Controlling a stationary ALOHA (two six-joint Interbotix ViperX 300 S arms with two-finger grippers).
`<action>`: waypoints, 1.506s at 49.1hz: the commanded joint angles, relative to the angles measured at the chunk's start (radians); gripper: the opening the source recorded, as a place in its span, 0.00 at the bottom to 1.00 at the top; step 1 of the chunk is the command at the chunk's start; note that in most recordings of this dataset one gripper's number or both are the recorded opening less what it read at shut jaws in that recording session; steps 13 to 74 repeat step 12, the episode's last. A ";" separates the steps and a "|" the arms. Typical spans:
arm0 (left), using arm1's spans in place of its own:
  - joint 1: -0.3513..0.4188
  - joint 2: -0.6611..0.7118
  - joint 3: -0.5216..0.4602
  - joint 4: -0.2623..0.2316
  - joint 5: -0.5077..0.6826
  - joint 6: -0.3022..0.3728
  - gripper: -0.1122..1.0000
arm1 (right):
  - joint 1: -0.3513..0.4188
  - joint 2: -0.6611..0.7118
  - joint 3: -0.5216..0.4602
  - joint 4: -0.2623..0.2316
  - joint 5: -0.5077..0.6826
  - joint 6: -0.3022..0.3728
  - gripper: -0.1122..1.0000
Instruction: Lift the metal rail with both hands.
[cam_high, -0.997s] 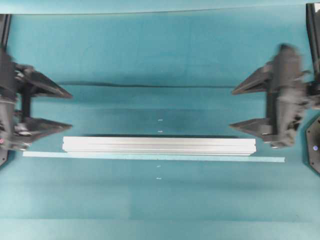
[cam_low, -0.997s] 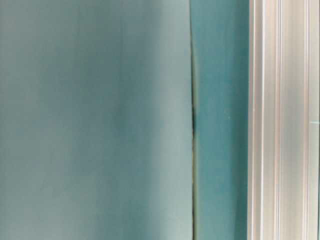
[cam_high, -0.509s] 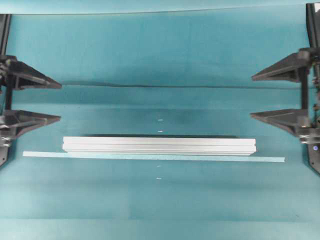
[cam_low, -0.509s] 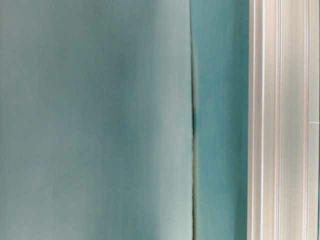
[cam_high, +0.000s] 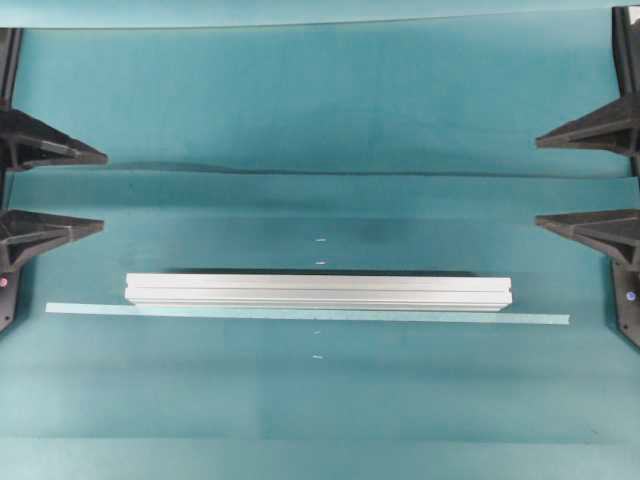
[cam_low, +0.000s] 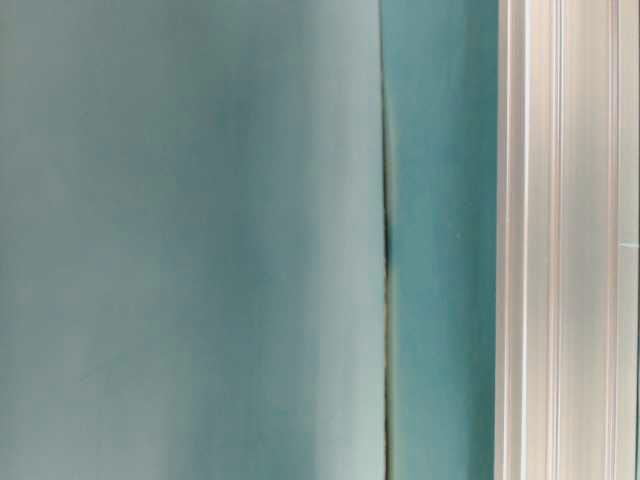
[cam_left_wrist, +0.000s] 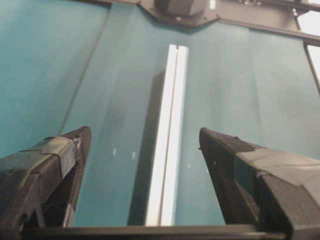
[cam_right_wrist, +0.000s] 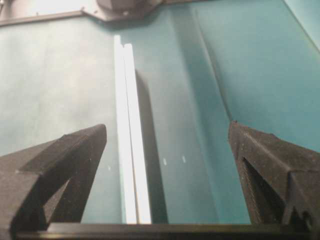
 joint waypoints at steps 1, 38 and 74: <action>0.003 -0.005 -0.021 0.000 -0.009 0.002 0.89 | -0.002 -0.008 -0.003 0.003 -0.006 0.005 0.99; 0.003 -0.008 -0.021 0.000 -0.011 0.002 0.89 | -0.002 -0.015 0.015 0.002 -0.008 0.034 0.99; 0.003 -0.008 -0.021 0.000 -0.011 0.002 0.89 | -0.002 -0.015 0.015 0.002 -0.008 0.034 0.99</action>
